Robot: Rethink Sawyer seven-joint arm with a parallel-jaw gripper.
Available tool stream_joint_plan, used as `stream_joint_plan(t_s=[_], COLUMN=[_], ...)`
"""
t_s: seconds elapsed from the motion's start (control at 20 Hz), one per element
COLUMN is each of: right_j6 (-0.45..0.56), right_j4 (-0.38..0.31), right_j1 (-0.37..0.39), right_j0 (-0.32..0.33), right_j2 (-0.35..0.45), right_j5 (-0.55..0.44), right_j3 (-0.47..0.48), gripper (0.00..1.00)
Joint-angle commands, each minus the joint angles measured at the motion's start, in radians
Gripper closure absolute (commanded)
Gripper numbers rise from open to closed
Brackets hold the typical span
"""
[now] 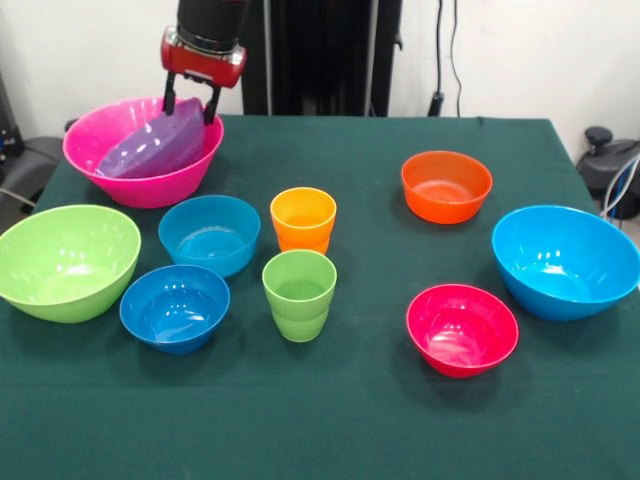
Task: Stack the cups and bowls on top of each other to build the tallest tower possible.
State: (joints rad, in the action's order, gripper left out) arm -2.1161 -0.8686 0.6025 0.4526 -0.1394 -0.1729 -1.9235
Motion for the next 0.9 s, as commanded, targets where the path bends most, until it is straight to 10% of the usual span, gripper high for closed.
stream_joint_plan(t_s=[0.05, 0.9], right_j6=[-0.121, 0.150], right_j4=[0.081, 0.289], right_j1=[-0.003, 0.390], right_j0=[0.011, 0.100], right_j2=[0.064, 0.203], right_j5=[0.046, -0.331], right_j3=[0.018, -0.183], gripper=[0.00, 0.00])
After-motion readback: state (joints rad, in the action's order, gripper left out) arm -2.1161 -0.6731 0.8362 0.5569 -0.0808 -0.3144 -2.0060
